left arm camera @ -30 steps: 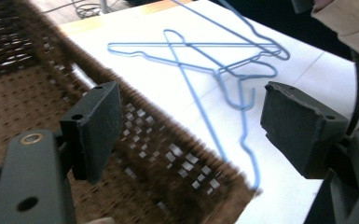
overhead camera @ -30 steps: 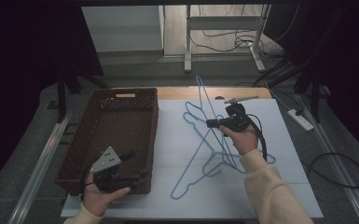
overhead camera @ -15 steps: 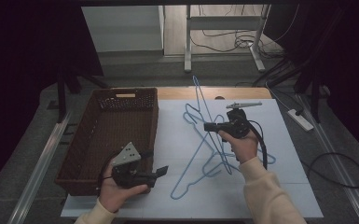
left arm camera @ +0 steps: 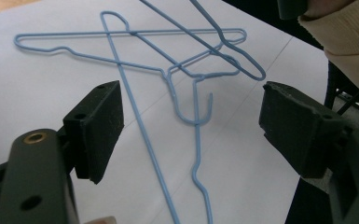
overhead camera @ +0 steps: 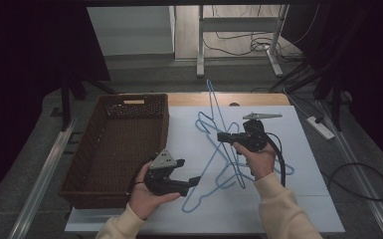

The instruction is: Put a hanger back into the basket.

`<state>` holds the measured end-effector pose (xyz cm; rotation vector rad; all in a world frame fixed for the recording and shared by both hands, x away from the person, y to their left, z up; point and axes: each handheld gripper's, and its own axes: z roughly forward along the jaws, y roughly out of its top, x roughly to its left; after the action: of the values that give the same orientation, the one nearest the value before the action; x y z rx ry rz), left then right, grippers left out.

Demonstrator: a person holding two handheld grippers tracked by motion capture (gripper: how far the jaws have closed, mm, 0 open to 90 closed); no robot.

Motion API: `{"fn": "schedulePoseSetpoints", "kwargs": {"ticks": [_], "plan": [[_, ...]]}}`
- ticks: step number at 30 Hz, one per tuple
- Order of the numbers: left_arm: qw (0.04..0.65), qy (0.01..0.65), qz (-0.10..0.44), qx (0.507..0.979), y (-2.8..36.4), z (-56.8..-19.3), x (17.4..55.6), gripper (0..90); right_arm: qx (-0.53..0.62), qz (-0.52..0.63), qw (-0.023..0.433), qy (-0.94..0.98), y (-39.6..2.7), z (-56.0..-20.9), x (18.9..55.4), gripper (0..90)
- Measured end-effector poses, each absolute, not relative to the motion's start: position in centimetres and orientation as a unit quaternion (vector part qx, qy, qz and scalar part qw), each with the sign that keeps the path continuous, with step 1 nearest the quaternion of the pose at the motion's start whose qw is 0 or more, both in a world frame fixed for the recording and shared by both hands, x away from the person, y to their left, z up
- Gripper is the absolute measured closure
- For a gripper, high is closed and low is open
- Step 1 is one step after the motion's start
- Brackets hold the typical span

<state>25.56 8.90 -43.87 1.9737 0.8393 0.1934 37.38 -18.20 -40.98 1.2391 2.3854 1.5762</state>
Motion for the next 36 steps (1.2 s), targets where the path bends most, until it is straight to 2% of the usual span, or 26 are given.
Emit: {"fn": "schedulePoseSetpoints", "kwargs": {"ticks": [14, 23, 33, 36], "plan": [[0.465, 0.347, 0.055, 0.813, 5.5, -44.1, 26.4, 22.9, 0.397, 0.517, 0.014, 0.758, -17.4, -41.8, 36.1, 87.8], [0.460, 0.369, 0.051, 0.806, 3.1, -44.9, 27.9, 27.2, 0.402, 0.527, 0.019, 0.749, -17.1, -42.1, 35.3, 87.8], [0.473, 0.396, 0.041, 0.786, 1.5, -45.6, 29.9, 36.6, 0.407, 0.549, 0.026, 0.729, -16.9, -42.1, 34.6, 87.8], [0.485, 0.400, 0.032, 0.777, 1.4, -45.7, 30.2, 44.0, 0.407, 0.553, 0.029, 0.727, -16.9, -42.1, 34.5, 87.7]]}}
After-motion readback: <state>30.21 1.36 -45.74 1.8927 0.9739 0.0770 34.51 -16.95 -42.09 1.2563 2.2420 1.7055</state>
